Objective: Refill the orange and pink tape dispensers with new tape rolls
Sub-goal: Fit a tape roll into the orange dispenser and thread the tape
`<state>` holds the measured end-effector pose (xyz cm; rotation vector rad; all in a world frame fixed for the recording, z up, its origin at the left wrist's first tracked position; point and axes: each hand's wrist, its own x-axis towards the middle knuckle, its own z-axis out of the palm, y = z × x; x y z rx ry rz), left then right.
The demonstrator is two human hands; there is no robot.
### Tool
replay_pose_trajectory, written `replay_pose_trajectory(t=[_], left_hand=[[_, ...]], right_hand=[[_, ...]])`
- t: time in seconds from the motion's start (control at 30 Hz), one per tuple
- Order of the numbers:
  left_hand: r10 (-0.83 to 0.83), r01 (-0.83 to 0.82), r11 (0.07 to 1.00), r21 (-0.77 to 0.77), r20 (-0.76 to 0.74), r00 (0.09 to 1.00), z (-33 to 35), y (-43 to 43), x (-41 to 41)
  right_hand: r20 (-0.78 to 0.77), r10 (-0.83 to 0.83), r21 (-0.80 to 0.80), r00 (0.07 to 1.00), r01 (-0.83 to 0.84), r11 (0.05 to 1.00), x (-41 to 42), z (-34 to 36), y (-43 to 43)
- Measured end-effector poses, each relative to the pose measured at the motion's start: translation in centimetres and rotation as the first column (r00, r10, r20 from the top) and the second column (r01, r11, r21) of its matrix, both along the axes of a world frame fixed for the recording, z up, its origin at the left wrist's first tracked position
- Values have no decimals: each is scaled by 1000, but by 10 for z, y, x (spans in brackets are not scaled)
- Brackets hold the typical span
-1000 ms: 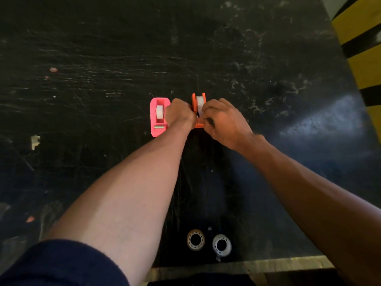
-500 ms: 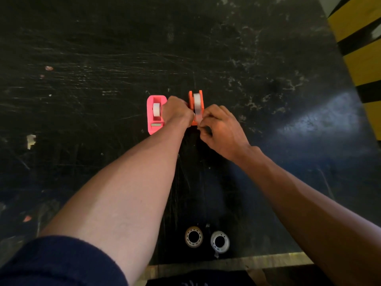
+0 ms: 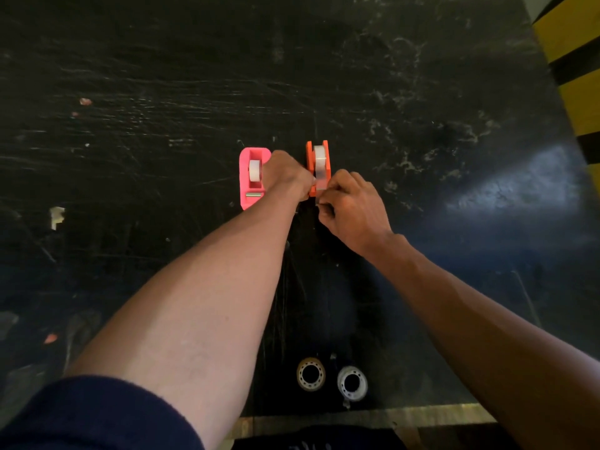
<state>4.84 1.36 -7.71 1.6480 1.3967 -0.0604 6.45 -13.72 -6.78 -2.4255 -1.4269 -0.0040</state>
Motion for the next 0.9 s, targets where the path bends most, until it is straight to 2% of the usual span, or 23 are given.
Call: replay_pose_trajectory(t=[0.23,0.57,0.8,0.9], left_hand=[[-25,25,1000,13,-21,999,4,0,5],[-31,31,999,-44,-9,999,2,3,2],[-57,57,998,-13,-13,998,-1,5,3],[-57,57,998,-10,-15,998,-2,5,4]], right_hand=[[98,-65,-8,993,66,998,0,-6,5],[-119,-76,103,990,89,991,5,4,8],[-320,-199,84,926,237,968,4,-4,13],[-353,-248,81,902,294,952,3,-5,15]])
